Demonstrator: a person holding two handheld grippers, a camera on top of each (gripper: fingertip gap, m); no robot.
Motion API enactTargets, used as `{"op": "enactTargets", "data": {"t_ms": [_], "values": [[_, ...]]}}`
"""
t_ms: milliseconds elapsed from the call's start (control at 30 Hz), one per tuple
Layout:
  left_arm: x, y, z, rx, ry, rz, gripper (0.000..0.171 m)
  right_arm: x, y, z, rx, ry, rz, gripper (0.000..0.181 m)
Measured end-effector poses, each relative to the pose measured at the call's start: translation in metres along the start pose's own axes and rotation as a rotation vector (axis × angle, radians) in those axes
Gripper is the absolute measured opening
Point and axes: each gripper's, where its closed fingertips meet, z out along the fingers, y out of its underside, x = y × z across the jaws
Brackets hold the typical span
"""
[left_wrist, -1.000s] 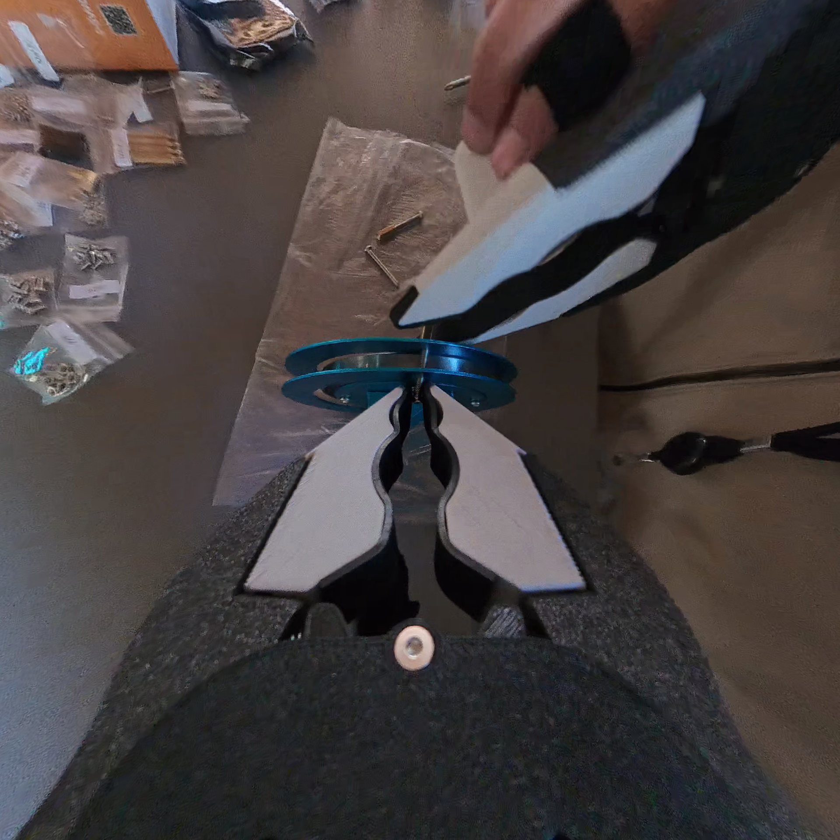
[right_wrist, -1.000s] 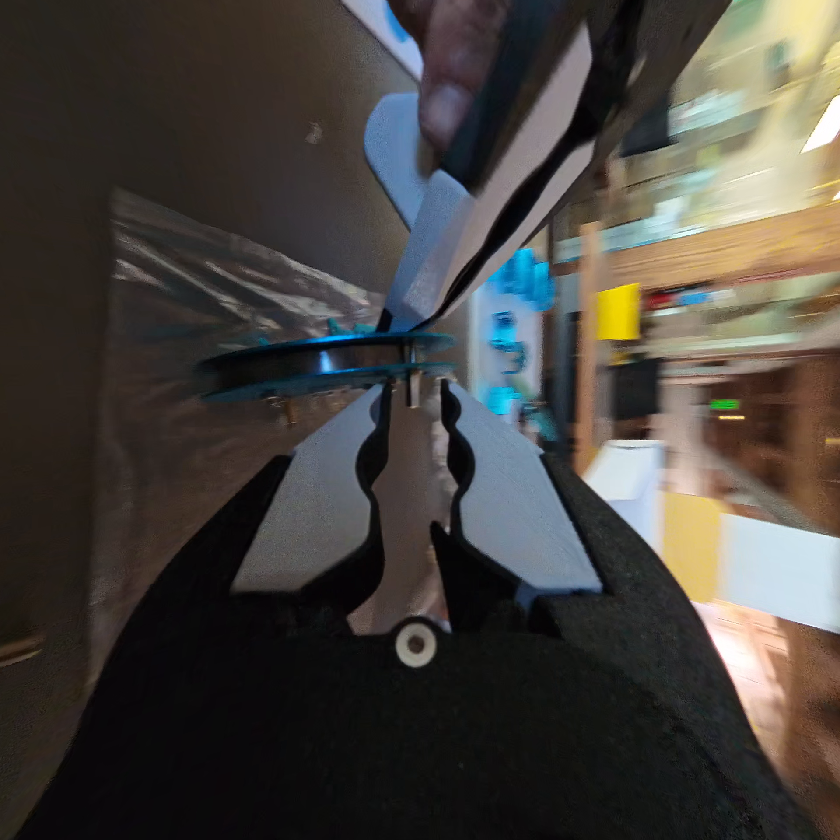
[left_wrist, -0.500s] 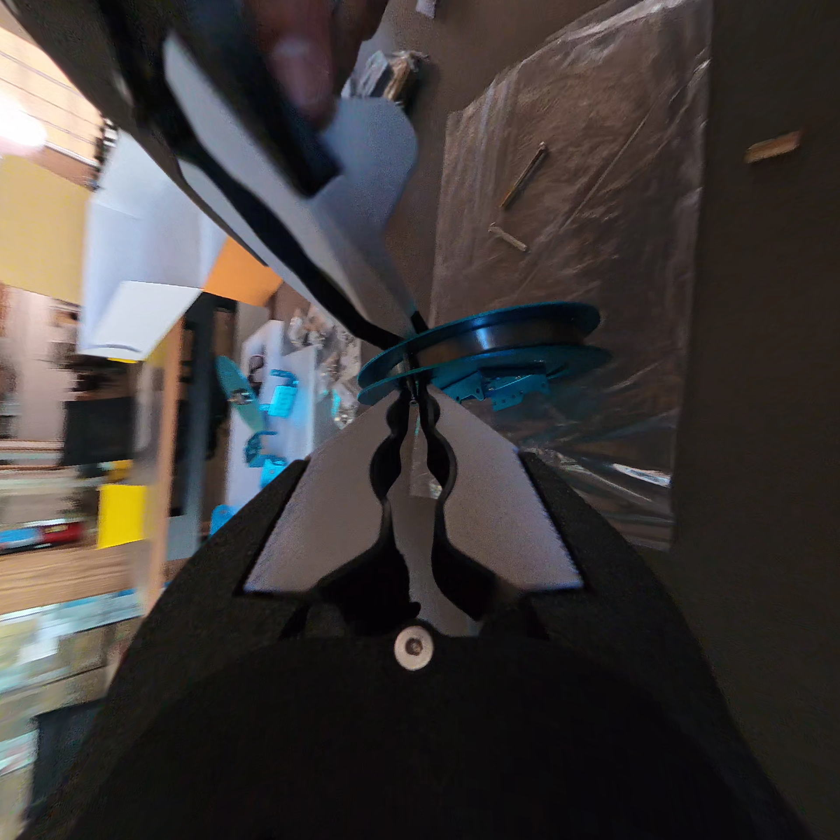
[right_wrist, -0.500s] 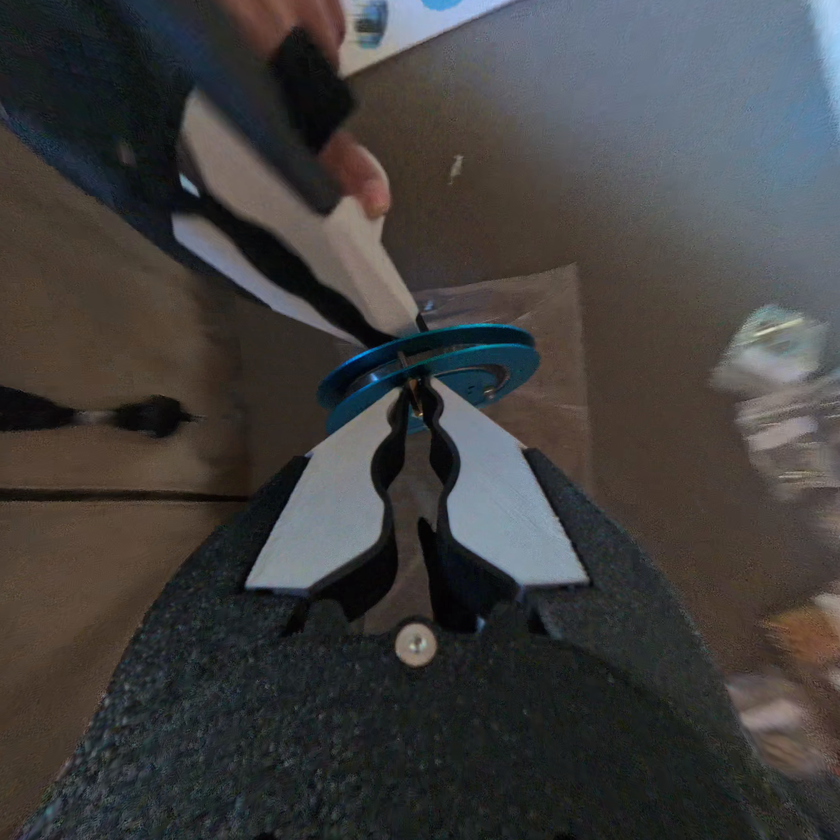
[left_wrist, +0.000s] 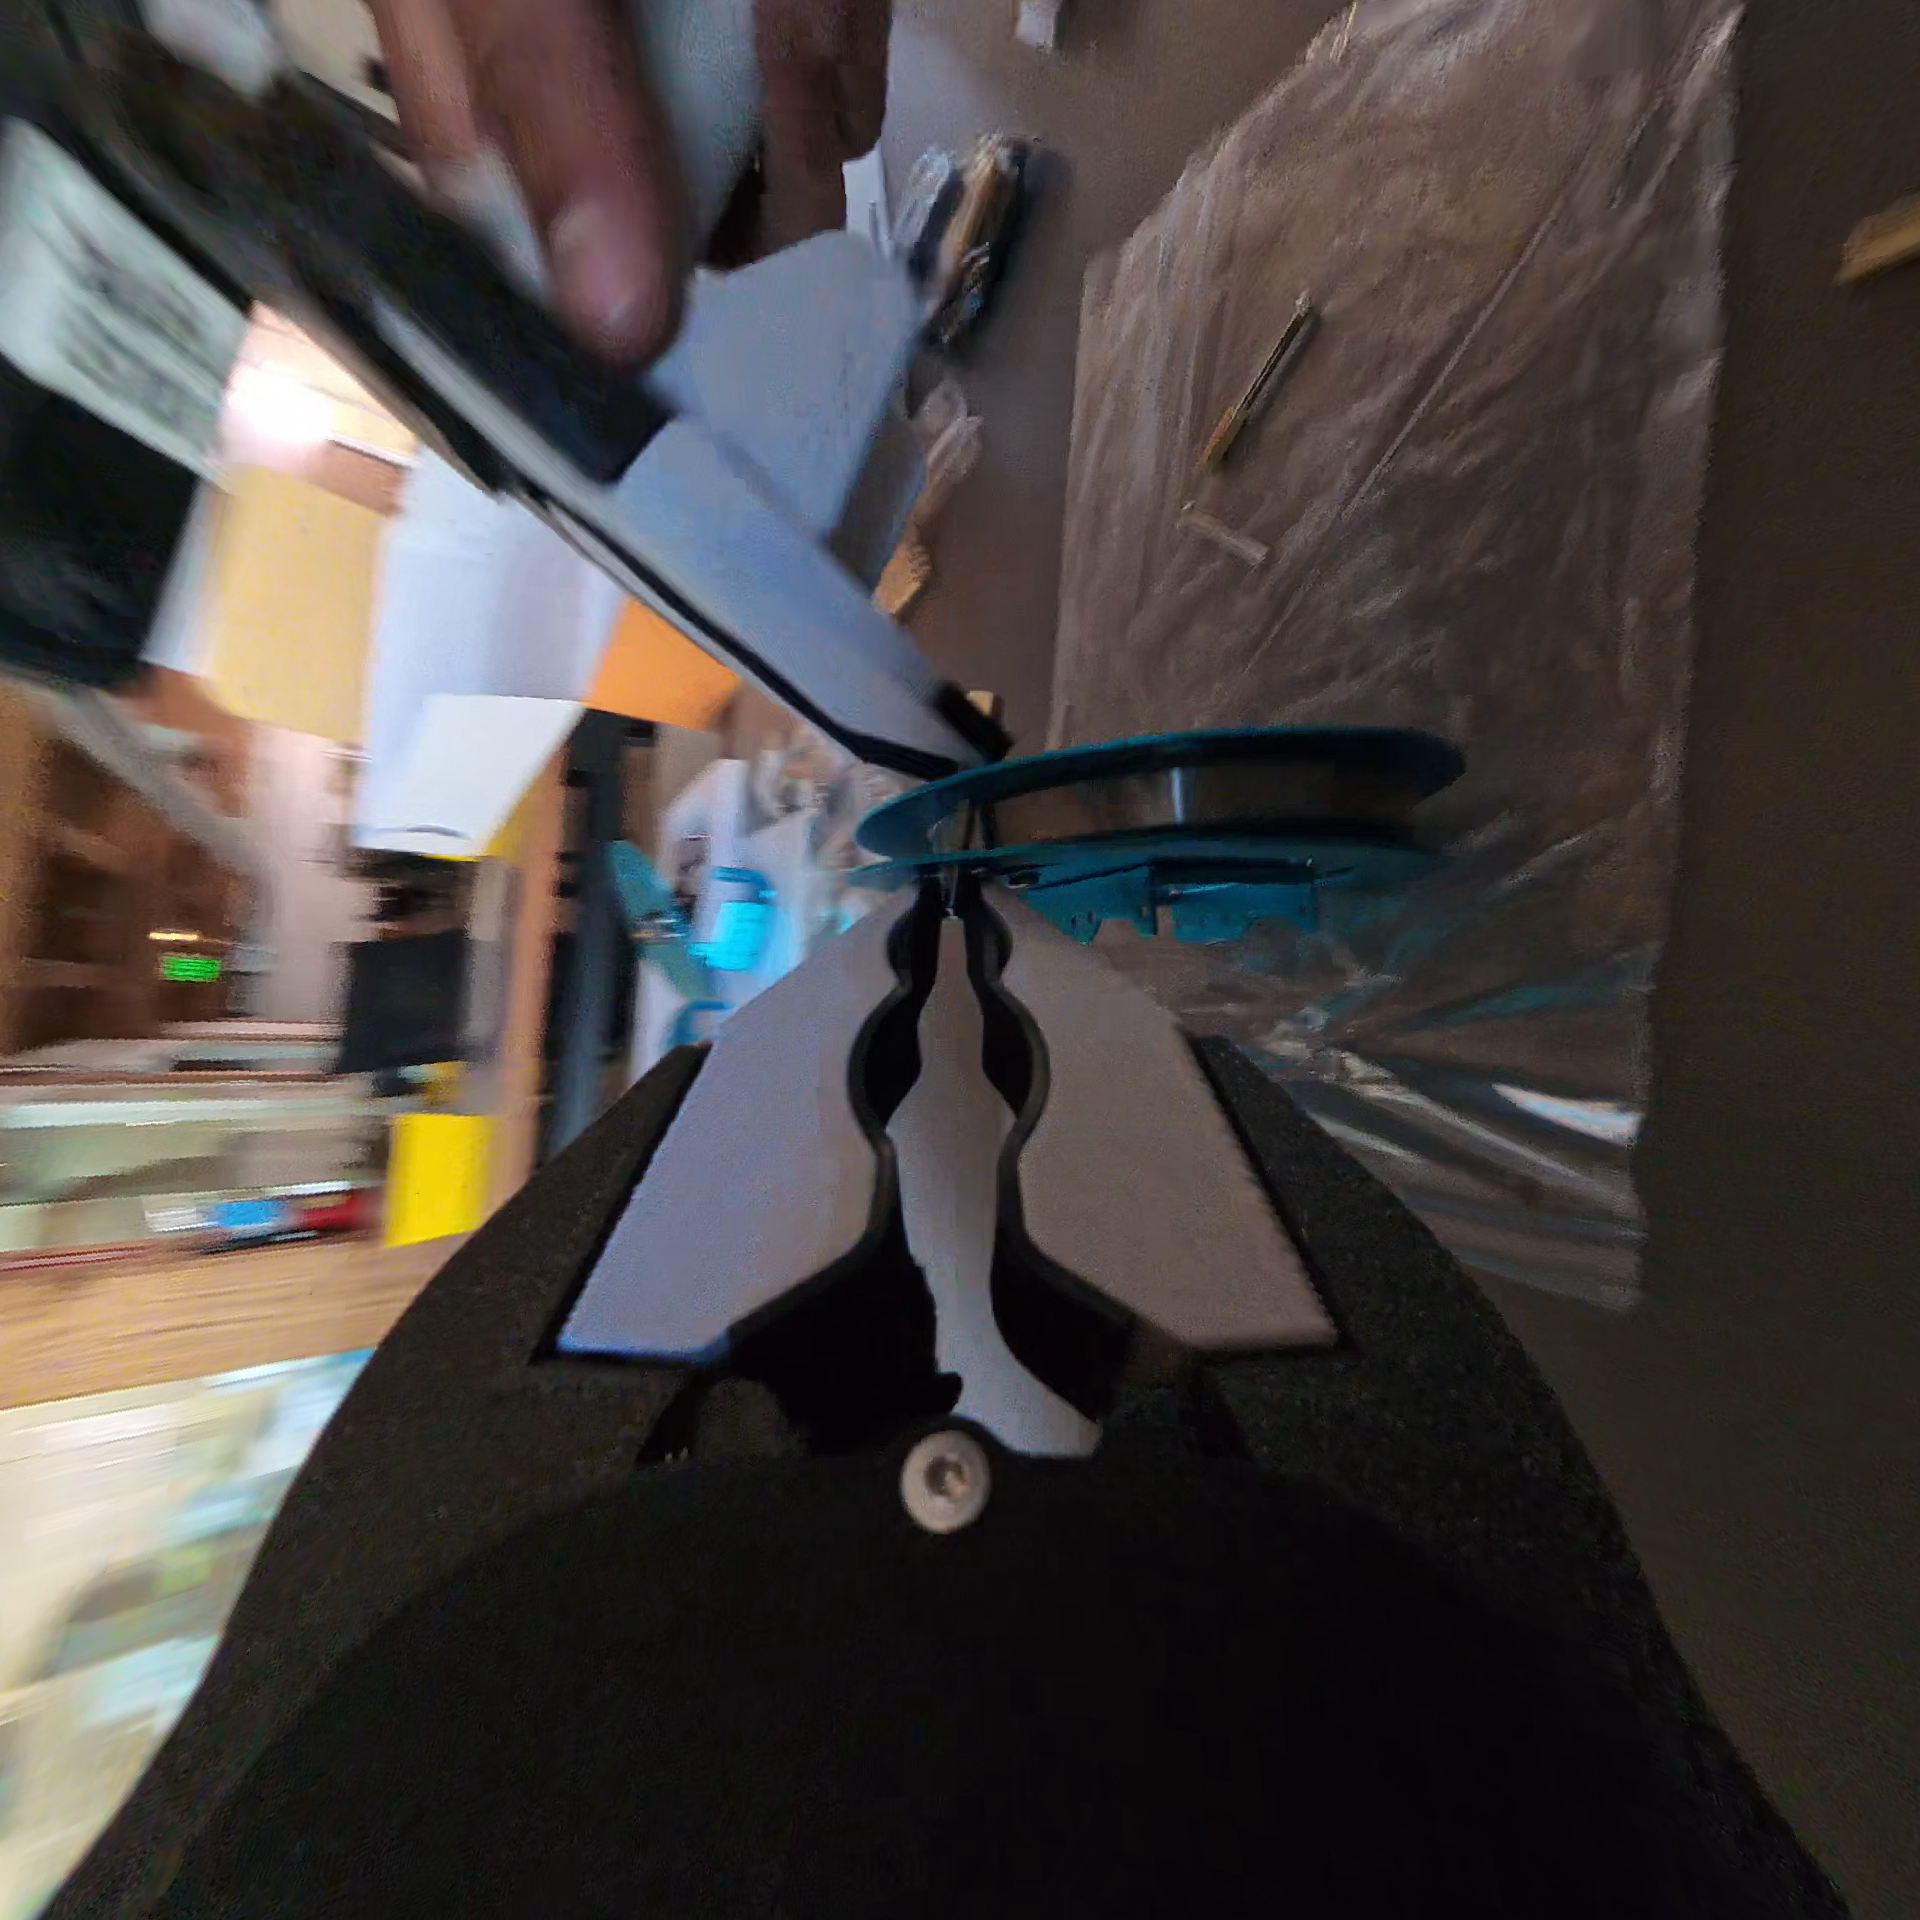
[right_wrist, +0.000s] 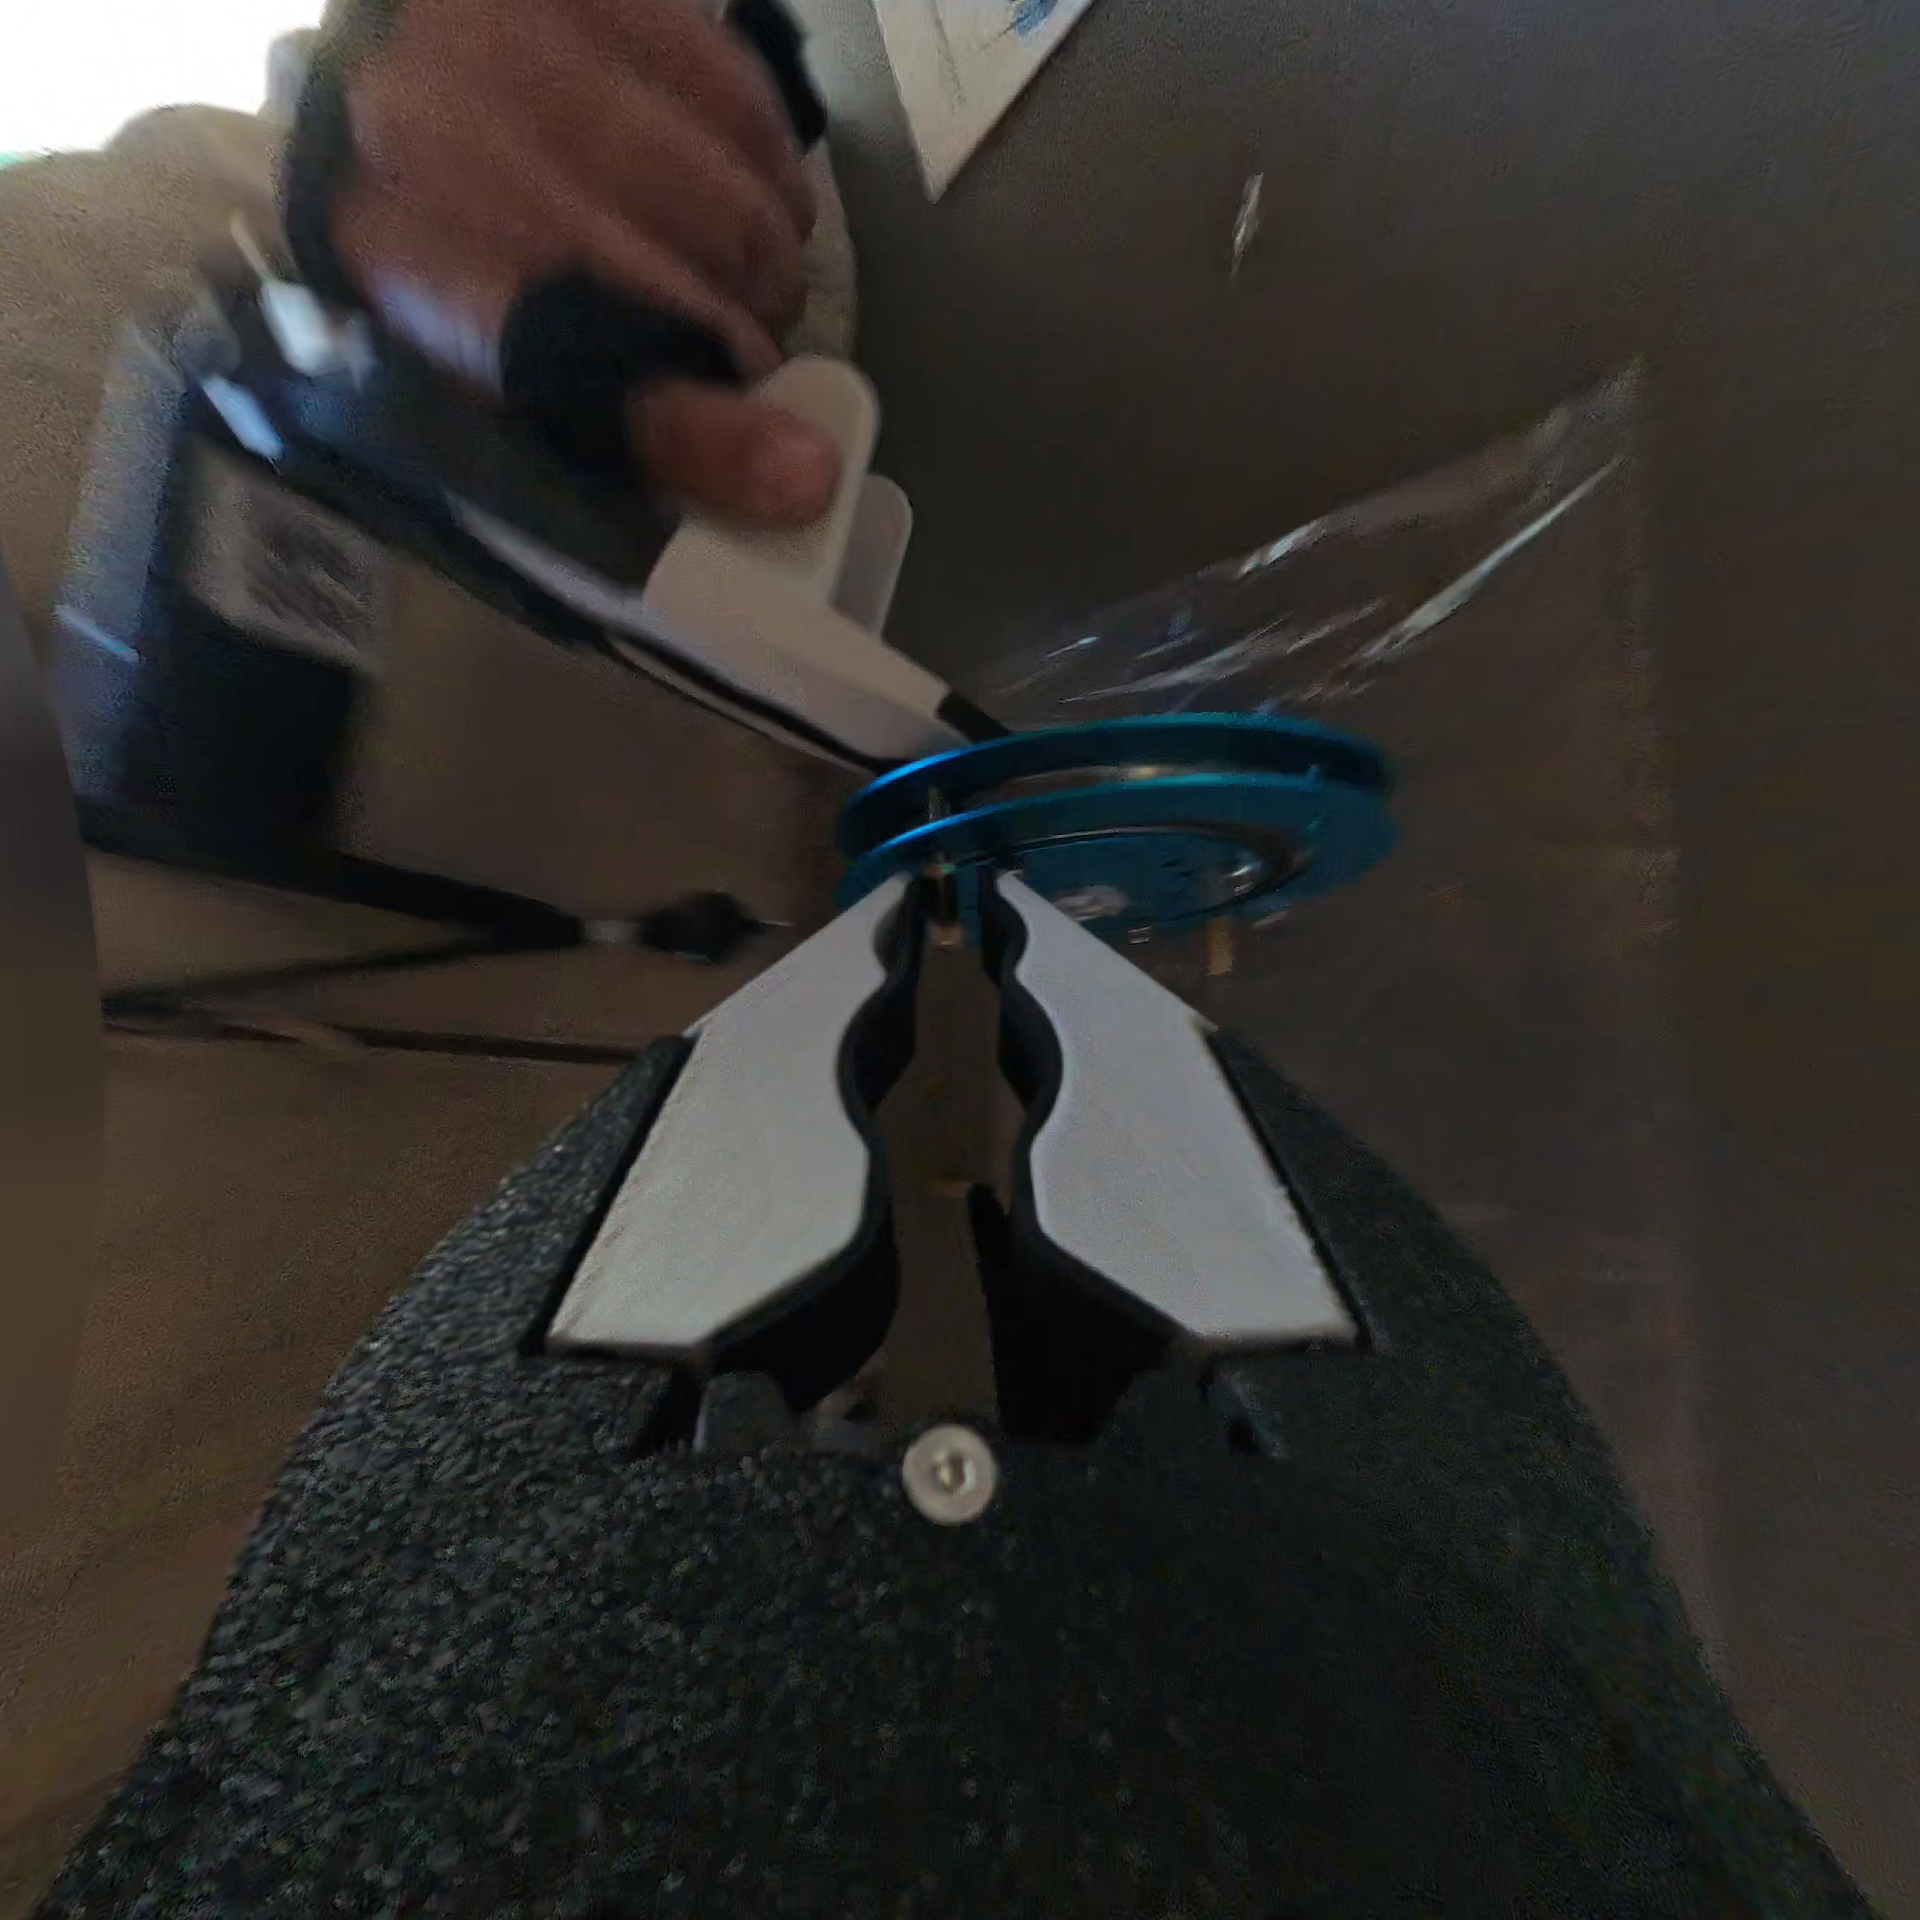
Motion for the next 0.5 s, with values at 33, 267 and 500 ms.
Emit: {"op": "enactTargets", "data": {"t_ms": [33, 267, 500], "values": [[0.001, 0.001, 0.0, 0.011, 0.071, -0.079, 0.003, 0.002, -0.001, 0.0, 0.006, 0.131, -0.147, 0.012], [0.009, -0.002, -0.005, 0.069, 0.558, -0.567, 0.002, 0.017, -0.008, -0.01, -0.02, 1.111, -0.869, 0.026], [0.008, -0.006, -0.003, 0.115, 0.716, -0.738, 0.002, 0.021, -0.01, -0.009, -0.106, 1.524, -1.196, 0.017]]}}
